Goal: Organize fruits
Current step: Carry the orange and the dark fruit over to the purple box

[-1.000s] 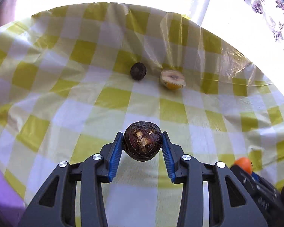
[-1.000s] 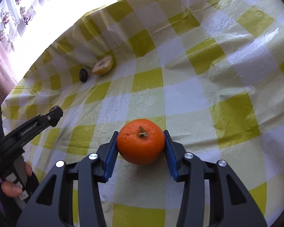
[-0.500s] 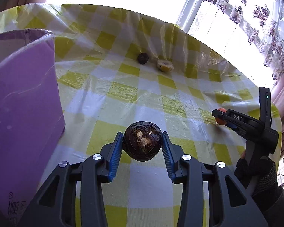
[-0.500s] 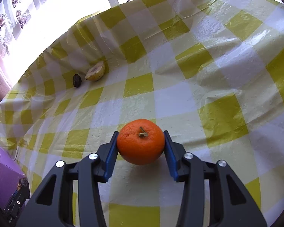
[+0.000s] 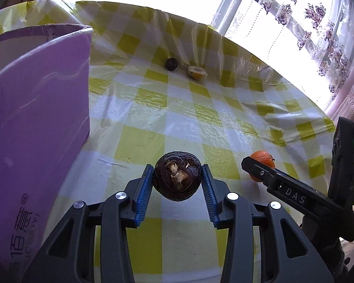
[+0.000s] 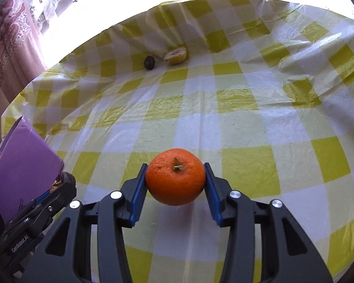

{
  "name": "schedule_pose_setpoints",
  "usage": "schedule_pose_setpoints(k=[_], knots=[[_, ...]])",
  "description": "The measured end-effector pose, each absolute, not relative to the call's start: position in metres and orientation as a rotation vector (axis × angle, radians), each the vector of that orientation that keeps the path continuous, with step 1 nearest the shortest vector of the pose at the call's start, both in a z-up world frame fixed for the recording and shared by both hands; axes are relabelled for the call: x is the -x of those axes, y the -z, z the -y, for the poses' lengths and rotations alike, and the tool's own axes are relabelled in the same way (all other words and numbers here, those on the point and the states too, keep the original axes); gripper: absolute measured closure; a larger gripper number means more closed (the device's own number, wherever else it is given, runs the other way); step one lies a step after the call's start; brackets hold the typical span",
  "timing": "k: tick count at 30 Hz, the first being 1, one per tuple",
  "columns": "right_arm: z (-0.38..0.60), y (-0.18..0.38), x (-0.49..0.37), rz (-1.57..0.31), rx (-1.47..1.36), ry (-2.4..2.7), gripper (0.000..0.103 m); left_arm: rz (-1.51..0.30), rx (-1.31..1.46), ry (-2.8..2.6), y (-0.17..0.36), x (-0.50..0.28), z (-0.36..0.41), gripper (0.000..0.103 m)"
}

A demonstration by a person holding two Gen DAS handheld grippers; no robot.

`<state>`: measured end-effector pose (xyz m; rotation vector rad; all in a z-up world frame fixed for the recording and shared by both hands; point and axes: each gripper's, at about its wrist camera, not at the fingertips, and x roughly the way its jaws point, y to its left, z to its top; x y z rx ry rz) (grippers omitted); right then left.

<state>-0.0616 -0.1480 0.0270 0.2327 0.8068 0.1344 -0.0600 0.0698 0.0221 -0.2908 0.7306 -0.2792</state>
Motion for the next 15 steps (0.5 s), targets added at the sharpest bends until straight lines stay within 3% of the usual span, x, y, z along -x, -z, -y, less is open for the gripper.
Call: schedule_pose_setpoints(k=[15], knots=[[0.113, -0.030, 0.115, -0.807, -0.142, -0.224, 0.057, -0.620, 0.180, 0.267, -0.032, 0.109, -0.066, 0.064]])
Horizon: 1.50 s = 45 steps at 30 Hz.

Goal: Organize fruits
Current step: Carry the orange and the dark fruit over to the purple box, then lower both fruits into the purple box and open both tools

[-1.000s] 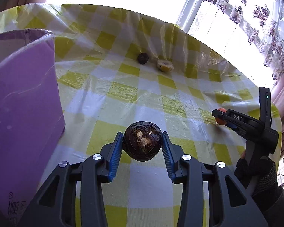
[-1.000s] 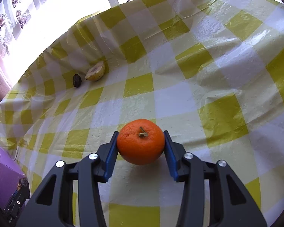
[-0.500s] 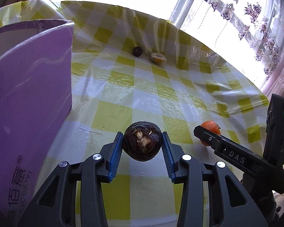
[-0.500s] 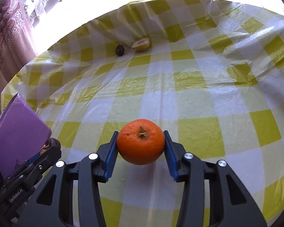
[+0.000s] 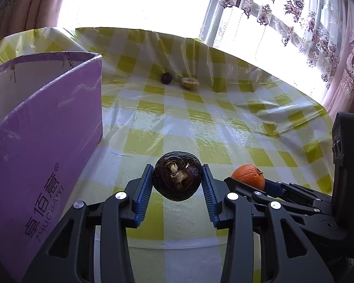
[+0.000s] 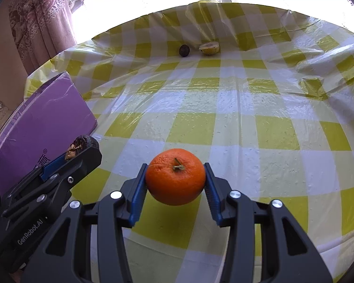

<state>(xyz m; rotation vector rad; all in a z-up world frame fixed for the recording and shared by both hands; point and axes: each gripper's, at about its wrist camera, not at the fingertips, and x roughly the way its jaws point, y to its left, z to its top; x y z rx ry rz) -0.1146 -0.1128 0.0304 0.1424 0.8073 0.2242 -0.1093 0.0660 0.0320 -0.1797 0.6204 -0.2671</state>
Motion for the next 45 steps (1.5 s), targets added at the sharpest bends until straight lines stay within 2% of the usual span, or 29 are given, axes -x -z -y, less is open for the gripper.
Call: schedule_pose_setpoints(k=[6, 11, 22, 37, 45], knots=[[0.105, -0.030, 0.125, -0.819, -0.137, -0.249, 0.057, -0.581, 0.138, 0.243, -0.043, 0.131, -0.071, 0.064], [0.090, -0.031, 0.134, -0.834, -0.140, -0.296, 0.057, -0.481, 0.094, 0.220, -0.071, 0.160, -0.079, 0.064], [0.028, -0.079, 0.159, -0.731, -0.059, -0.482, 0.057, -0.275, 0.052, 0.110, -0.119, 0.225, -0.122, 0.064], [-0.085, -0.137, 0.175, -0.573, 0.104, -0.707, 0.057, -0.215, 0.183, -0.177, -0.129, 0.251, -0.226, 0.064], [-0.150, -0.117, 0.166, -0.603, 0.257, -0.740, 0.057, -0.312, 0.252, -0.313, -0.113, 0.240, -0.266, 0.064]])
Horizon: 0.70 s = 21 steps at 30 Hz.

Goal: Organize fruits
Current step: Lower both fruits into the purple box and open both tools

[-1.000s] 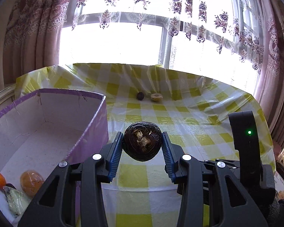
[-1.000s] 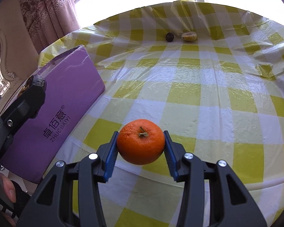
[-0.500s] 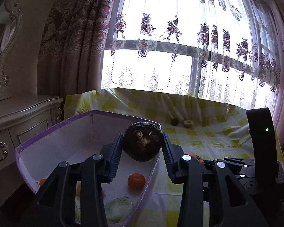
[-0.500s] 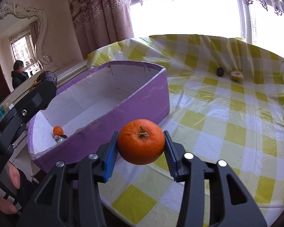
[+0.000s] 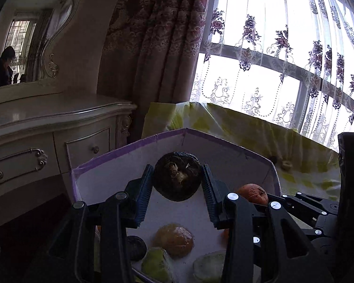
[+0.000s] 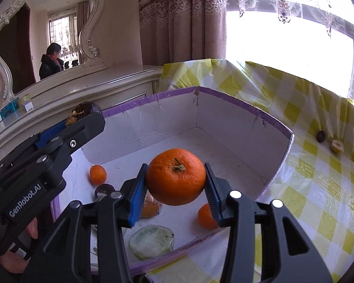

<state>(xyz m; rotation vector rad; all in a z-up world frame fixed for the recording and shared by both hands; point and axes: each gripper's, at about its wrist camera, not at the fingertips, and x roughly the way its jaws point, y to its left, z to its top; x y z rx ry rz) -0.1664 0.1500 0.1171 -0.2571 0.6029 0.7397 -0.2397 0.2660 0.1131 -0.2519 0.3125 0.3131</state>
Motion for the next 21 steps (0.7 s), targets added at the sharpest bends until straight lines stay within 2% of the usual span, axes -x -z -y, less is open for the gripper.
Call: schedule_pose_setpoints(k=[6, 15, 16, 17, 18, 19, 21], knots=[[-0.167, -0.100, 0.167, -0.583, 0.387, -0.688, 0.055, -0.445, 0.245, -0.364, -0.090, 0.222, -0.276, 0.063], [-0.179, -0.099, 0.157, -0.587, 0.448, -0.654, 0.053, -0.477, 0.210, -0.425, -0.082, 0.222, -0.284, 0.063], [-0.178, -0.099, 0.156, -0.589, 0.442, -0.653, 0.050, -0.477, 0.205, -0.427, -0.083, 0.222, -0.283, 0.063], [-0.176, -0.099, 0.156, -0.593, 0.435, -0.648, 0.036, -0.478, 0.205, -0.433, -0.083, 0.221, -0.283, 0.062], [-0.174, -0.098, 0.155, -0.598, 0.431, -0.640, 0.017, -0.477, 0.207, -0.437, -0.083, 0.222, -0.283, 0.059], [-0.172, -0.097, 0.154, -0.599, 0.423, -0.639, 0.013, -0.473, 0.211, -0.430, -0.083, 0.222, -0.282, 0.055], [-0.170, -0.096, 0.157, -0.585, 0.428, -0.646, 0.013, -0.460, 0.204, -0.419, -0.085, 0.222, -0.279, 0.037]])
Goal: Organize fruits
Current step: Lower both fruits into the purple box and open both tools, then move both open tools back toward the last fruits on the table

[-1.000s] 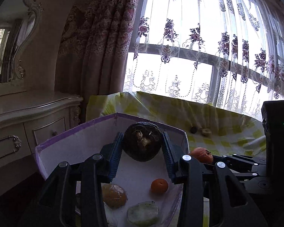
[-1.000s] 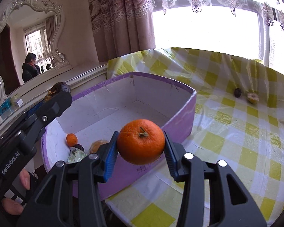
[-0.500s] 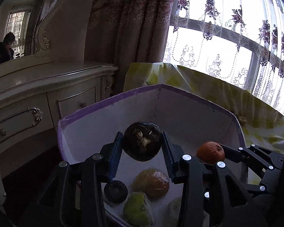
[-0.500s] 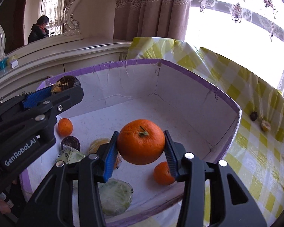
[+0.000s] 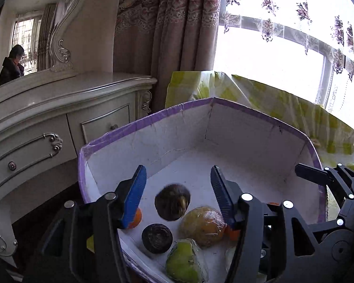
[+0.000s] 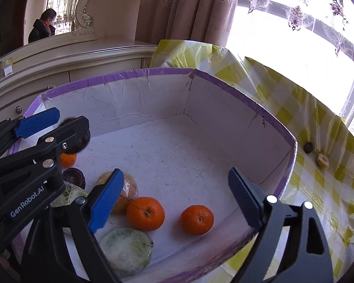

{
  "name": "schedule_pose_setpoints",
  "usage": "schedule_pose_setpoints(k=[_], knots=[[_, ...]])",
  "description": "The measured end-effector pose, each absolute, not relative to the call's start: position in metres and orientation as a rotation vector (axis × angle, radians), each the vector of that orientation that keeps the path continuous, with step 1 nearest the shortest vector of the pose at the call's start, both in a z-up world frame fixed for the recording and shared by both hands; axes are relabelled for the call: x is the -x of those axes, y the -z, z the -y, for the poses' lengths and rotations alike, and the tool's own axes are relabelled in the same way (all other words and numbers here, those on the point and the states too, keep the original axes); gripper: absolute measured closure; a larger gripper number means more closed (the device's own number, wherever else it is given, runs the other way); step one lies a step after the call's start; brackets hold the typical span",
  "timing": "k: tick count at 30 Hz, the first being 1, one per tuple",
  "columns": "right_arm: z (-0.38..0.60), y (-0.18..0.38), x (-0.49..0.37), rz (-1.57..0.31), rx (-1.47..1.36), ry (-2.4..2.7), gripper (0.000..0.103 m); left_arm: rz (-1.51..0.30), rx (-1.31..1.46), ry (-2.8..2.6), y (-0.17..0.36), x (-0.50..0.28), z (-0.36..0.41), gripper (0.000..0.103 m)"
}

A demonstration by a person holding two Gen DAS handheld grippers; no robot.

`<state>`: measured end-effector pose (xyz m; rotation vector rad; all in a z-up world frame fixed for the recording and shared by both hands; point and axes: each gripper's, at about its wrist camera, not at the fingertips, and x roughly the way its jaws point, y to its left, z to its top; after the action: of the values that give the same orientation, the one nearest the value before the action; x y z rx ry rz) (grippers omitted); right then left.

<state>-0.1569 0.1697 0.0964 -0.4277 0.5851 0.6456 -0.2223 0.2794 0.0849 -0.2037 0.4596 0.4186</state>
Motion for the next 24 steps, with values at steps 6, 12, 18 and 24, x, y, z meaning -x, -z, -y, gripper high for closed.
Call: schedule_pose_setpoints(k=[6, 12, 18, 24], knots=[[-0.166, -0.099, 0.161, -0.576, 0.405, -0.657, 0.006, -0.392, 0.154, -0.524, -0.093, 0.231, -0.269, 0.006], [-0.156, -0.102, 0.163, -0.568, 0.379, -0.669, 0.005, -0.399, 0.138, -0.539, -0.097, 0.230, -0.266, 0.006], [-0.130, -0.111, 0.169, -0.519, 0.309, -0.702, 0.003, -0.355, 0.072, -0.536, -0.109, 0.233, -0.243, 0.006], [-0.052, -0.116, 0.156, -0.455, 0.124, -0.645, 0.002, -0.216, -0.007, -0.470, -0.134, 0.237, -0.195, 0.005]])
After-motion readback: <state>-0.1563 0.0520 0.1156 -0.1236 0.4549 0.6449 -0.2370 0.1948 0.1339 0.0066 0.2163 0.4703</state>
